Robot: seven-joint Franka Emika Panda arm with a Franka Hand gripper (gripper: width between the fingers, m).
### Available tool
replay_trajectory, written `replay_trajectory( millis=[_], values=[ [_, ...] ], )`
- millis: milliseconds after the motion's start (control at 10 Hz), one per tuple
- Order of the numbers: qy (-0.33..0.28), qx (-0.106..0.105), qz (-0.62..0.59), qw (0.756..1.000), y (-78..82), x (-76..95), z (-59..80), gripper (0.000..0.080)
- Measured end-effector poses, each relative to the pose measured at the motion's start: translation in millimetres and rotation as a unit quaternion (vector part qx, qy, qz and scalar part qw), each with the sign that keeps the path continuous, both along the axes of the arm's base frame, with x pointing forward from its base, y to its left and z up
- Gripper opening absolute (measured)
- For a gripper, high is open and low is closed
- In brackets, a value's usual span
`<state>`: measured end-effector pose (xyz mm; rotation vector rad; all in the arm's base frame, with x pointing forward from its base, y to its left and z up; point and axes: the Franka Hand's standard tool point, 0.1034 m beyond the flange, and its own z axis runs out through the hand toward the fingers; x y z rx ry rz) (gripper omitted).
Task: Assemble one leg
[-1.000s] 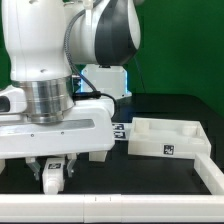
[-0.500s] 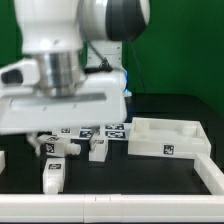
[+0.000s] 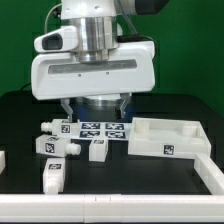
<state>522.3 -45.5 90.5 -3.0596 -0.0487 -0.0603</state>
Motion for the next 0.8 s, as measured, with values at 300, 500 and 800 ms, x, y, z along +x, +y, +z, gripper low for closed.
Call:
replay_trajectory(
  millis=[300, 500, 800],
  values=[
    [0.023, 0.001, -0.056, 0.998, 32.9, -27.5, -1.3, 0.0649],
    [0.062, -0.003, -0.071, 0.996, 70.1, -77.1, -17.6, 0.0649],
    [0.06, -0.005, -0.066, 0.996, 76.2, -79.8, -21.4, 0.0649]
  ],
)
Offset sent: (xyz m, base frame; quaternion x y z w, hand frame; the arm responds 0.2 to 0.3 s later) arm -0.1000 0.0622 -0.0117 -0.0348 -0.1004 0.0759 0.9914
